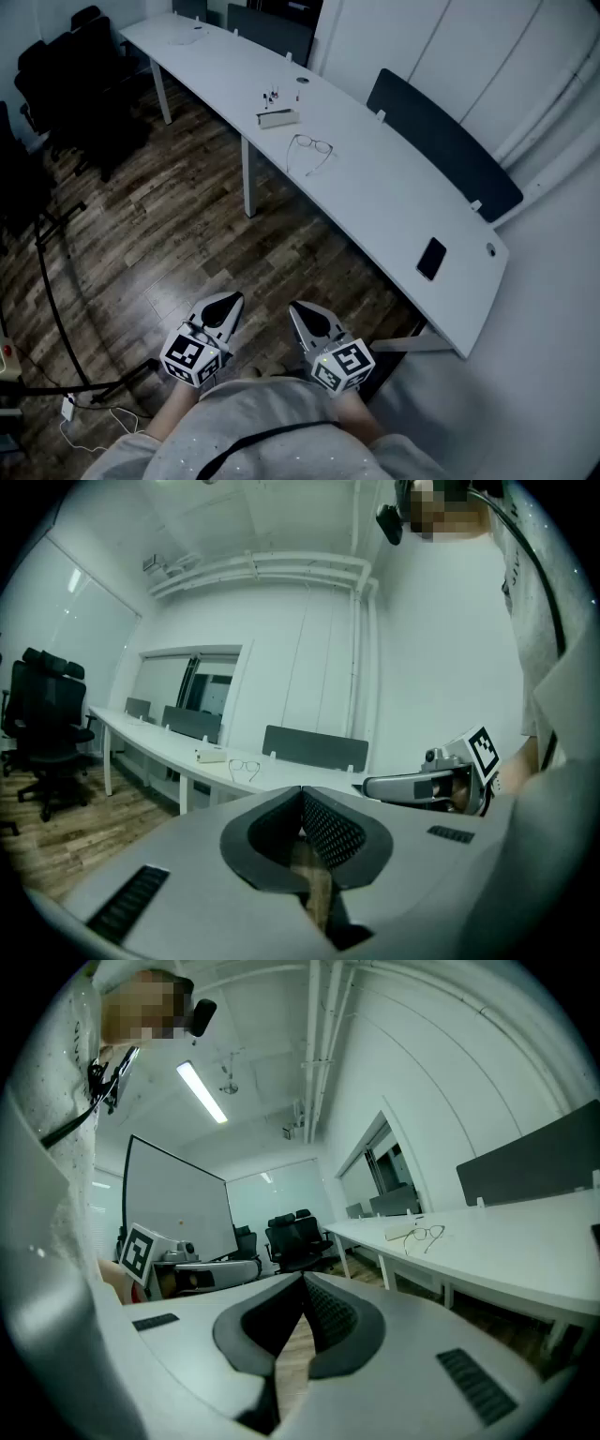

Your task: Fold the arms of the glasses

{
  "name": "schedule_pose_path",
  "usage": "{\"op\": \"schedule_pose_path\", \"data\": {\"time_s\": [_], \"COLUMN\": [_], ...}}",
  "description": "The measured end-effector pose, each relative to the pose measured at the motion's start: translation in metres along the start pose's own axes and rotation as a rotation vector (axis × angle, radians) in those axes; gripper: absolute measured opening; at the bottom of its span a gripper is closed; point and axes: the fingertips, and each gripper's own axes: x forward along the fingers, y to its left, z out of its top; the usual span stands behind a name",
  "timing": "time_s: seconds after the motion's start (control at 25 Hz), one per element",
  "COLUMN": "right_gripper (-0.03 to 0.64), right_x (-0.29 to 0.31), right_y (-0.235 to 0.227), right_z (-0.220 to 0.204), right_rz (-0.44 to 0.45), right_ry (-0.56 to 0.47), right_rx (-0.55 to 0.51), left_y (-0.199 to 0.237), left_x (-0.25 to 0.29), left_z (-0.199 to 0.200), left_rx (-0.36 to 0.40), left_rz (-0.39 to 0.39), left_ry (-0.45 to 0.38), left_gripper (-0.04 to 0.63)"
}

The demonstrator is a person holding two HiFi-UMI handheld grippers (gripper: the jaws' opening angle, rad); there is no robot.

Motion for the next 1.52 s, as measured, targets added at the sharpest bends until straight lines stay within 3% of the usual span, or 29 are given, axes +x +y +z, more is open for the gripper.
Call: {"op": "schedule_pose_path", "data": {"time_s": [0.32,0.64,0.96,1.52], "right_gripper": [0.018,0.018,0.018,0.018], "right_x": [0.029,0.054,0.085,0.204], "right_y": [0.007,0.000,-0.053,-0.199], "right_z": [0.006,0.014,0.024,0.068], "right_rz": [0.013,0.004,-0.034,-0.043], "right_ry": [-0.003,-0.016,-0.008,-0.005], "right_rx": [-0.012,-0.012,-0.011,-0.024], "left_y": [0.020,0.060,0.090,0.192], "left_x": [-0.011,-0.007,0.059,0.224], "left_z": [0.004,-0.001,0.014,0.053], "left_rx": [0.004,-0.047,-0.034,0.009], "left_rz": [-0.002,0.030,-0.035,-0.085], "left_ry": [-0.001,0.000,0.005,0.016], "left_gripper": [0.017,0.017,0.017,0.017]}}
